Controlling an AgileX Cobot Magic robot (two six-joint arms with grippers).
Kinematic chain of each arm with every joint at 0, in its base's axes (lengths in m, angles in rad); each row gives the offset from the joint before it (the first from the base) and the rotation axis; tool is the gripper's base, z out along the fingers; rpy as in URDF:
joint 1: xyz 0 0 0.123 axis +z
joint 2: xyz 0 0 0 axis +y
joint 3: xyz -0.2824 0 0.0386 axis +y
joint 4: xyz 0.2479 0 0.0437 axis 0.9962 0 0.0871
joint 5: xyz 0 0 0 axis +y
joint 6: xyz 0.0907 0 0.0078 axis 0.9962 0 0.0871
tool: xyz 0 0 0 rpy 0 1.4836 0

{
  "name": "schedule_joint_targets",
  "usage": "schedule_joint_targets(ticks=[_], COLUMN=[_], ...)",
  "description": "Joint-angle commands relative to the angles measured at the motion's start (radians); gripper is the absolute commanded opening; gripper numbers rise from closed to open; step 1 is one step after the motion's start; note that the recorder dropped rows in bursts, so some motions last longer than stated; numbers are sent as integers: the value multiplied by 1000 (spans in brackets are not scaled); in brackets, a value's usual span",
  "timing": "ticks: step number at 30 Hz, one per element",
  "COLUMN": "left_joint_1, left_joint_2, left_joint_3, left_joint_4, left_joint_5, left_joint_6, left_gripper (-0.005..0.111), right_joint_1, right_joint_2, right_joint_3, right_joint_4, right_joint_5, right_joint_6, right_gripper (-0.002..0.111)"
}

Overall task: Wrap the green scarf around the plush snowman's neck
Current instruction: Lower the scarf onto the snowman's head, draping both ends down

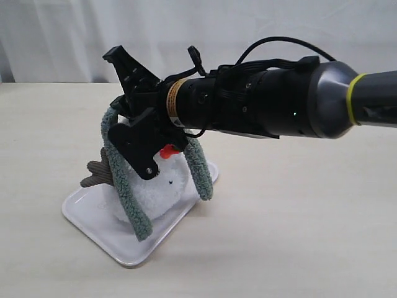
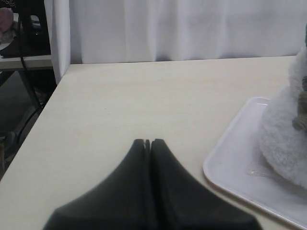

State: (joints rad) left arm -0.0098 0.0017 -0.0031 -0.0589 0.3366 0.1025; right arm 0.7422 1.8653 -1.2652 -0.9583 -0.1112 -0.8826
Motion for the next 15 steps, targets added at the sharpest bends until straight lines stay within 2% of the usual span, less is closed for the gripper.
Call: schedule_joint_targets(ticks=[1,8,12,15], left_joint_1=[-3,-3,-3,-3], left_joint_2=[-2,-2,-2,-2], left_joint_3=[3,3,3,3], left_joint_4=[4,7,7,7], left_joint_5=[-14,-14,-14,-14], left_joint_6=[1,1,1,1], left_gripper=[0,0,0,0], right_joint_1=[-12,-23,-23,-23], right_joint_2=[36,53,53,51], right_joint_3=[-11,-13,-13,-13], right_joint_4=[2,2,64,86], right_joint_5=[9,12,2,4], right_joint_6=[8,13,98,106], right_gripper=[4,4,4,9])
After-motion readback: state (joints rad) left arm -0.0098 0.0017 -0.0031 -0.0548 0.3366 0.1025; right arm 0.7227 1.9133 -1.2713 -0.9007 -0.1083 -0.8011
